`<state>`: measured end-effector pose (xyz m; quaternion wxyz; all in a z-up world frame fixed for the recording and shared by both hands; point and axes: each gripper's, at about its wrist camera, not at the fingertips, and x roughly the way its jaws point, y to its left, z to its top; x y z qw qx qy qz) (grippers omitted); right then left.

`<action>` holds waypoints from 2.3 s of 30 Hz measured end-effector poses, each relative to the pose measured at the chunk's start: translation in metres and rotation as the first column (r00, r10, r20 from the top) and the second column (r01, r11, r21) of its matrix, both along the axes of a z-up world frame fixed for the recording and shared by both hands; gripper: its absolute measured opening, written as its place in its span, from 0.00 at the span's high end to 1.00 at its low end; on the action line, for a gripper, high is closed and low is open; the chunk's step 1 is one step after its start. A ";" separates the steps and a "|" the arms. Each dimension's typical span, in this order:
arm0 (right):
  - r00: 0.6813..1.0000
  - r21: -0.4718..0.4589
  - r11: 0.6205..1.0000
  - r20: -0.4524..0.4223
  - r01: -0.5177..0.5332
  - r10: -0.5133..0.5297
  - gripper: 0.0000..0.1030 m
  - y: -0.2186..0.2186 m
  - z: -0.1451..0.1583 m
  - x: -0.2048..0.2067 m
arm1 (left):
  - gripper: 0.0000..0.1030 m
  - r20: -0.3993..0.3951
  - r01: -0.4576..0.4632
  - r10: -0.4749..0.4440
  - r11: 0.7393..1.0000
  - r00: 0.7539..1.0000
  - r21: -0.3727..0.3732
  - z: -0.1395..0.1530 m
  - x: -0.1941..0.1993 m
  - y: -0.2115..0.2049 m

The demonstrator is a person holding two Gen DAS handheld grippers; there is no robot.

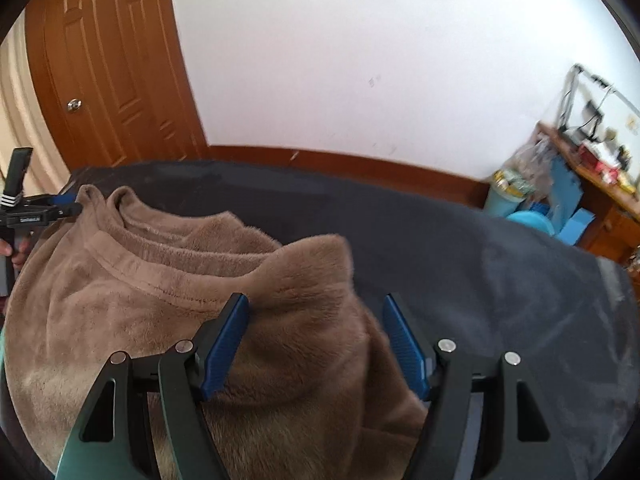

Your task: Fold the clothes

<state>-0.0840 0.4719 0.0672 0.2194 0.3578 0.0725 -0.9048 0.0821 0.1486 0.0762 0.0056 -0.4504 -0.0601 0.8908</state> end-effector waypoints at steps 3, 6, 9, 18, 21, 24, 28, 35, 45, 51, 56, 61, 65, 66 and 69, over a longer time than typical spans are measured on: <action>1.000 -0.003 1.000 -0.012 -0.004 0.004 0.63 -0.005 0.000 0.000 | 0.30 0.018 -0.024 0.024 0.999 1.000 0.044 -0.007 0.001 -0.004; 1.000 -0.006 1.000 -0.024 -0.007 0.007 0.86 -0.010 0.001 0.000 | 0.53 -0.002 -0.057 0.057 0.995 0.998 0.083 -0.002 0.008 -0.005; 0.999 -0.012 1.000 -0.047 -0.001 0.001 0.89 -0.014 0.004 0.002 | 0.83 -0.094 -0.219 0.213 0.973 0.973 -0.066 0.017 0.022 0.004; 0.987 0.048 0.990 -0.102 0.131 -0.126 0.89 -0.023 0.002 -0.007 | 0.83 -0.050 -0.172 0.175 0.984 0.983 0.053 0.004 0.023 -0.009; 0.989 0.051 0.988 -0.051 0.144 -0.141 0.88 -0.021 -0.016 -0.010 | 0.76 -0.080 -0.104 0.117 0.983 0.990 0.153 0.011 0.026 -0.014; 0.989 0.022 0.990 -0.036 0.141 -0.140 0.82 -0.014 -0.018 -0.006 | 0.20 -0.124 -0.051 0.076 0.979 0.989 0.198 0.019 0.031 -0.017; 0.989 0.008 0.989 -0.041 0.145 -0.144 0.63 -0.013 -0.014 -0.004 | 0.19 -0.158 -0.013 0.042 0.983 0.987 0.183 0.020 0.028 -0.014; 0.995 0.037 0.994 -0.024 0.101 -0.101 0.57 -0.025 -0.018 -0.004 | 0.19 -0.072 0.125 -0.126 0.992 0.989 -0.029 0.007 0.007 0.023; 0.997 -0.034 0.996 -0.006 0.080 -0.081 0.91 -0.015 -0.014 -0.002 | 0.84 -0.111 0.053 -0.047 0.997 0.993 0.057 0.024 0.008 0.020; 0.976 -0.013 0.992 -0.175 0.129 -0.129 0.91 -0.027 0.015 0.006 | 0.84 -0.204 -0.022 0.027 0.999 0.979 0.024 0.043 0.004 0.023; 0.978 0.090 0.984 -0.160 0.151 -0.135 0.91 -0.051 0.001 -0.009 | 0.83 -0.093 -0.093 0.091 0.995 0.992 -0.019 0.014 -0.034 0.031; 0.993 0.199 0.973 -0.012 0.119 -0.119 0.91 -0.063 -0.039 -0.030 | 0.77 -0.036 -0.097 0.093 0.986 0.995 -0.132 -0.007 -0.040 0.046; 0.993 0.243 0.963 -0.005 0.114 -0.116 0.86 -0.066 -0.043 -0.029 | 0.41 -0.040 -0.149 0.143 0.957 0.989 -0.248 -0.007 -0.043 0.056; 0.993 0.246 0.962 -0.002 0.114 -0.117 0.85 -0.065 -0.044 -0.029 | 0.30 -0.034 -0.167 0.164 0.957 0.986 -0.237 -0.007 -0.043 0.052; 0.989 0.234 0.961 -0.002 0.146 -0.150 0.66 -0.057 -0.042 -0.030 | 0.25 0.000 -0.188 0.190 0.973 0.982 -0.135 -0.002 -0.042 0.033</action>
